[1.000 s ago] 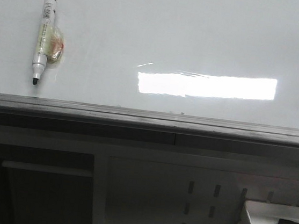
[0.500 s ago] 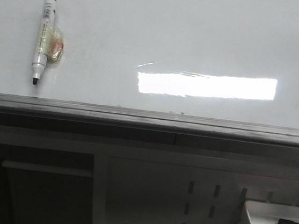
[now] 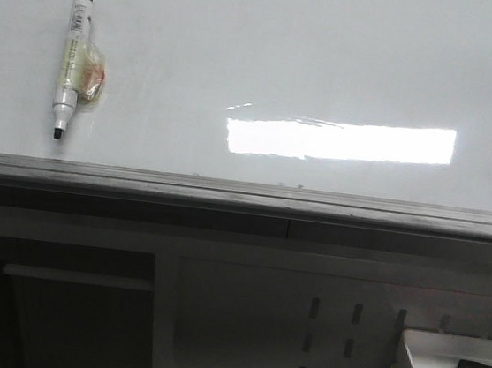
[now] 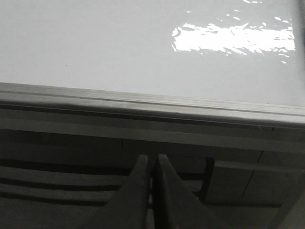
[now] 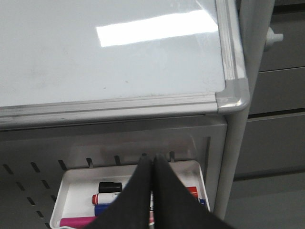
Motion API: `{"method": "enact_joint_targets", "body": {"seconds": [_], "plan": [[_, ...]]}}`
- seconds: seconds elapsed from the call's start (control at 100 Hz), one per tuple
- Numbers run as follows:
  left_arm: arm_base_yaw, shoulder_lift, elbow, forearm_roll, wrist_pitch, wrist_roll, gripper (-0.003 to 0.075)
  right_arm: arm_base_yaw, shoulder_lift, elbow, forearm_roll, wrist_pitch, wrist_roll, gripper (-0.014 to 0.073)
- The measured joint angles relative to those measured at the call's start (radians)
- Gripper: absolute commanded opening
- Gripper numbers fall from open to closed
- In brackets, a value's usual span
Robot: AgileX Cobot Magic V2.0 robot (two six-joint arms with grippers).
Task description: Write number 4 on whiteboard
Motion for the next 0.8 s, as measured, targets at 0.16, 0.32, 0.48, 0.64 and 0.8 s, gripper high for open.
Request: {"method": "enact_joint_targets", "body": {"seconds": [0.16,0.32,0.48,0.64,0.8], "plan": [[0.0,0.0,0.0,0.0,0.0,0.0,-0.002,0.0,0.0,0.0,0.0,0.0,0.0,-0.0053],[0.0,0.0,0.0,0.0,0.0,0.0,-0.002,0.0,0.0,0.0,0.0,0.0,0.0,-0.0053],[0.0,0.0,0.0,0.002,0.0,0.0,-0.002,0.0,0.0,0.0,-0.059,0.0,0.0,-0.0053],[0.0,0.0,0.0,0.002,0.0,0.0,-0.002,0.0,0.0,0.002,-0.115,-0.037,0.002,-0.0053],[0.0,0.0,0.0,0.006,0.0,0.0,-0.002,0.0,0.0,0.002,-0.13,-0.21,0.002,-0.0053]]}}
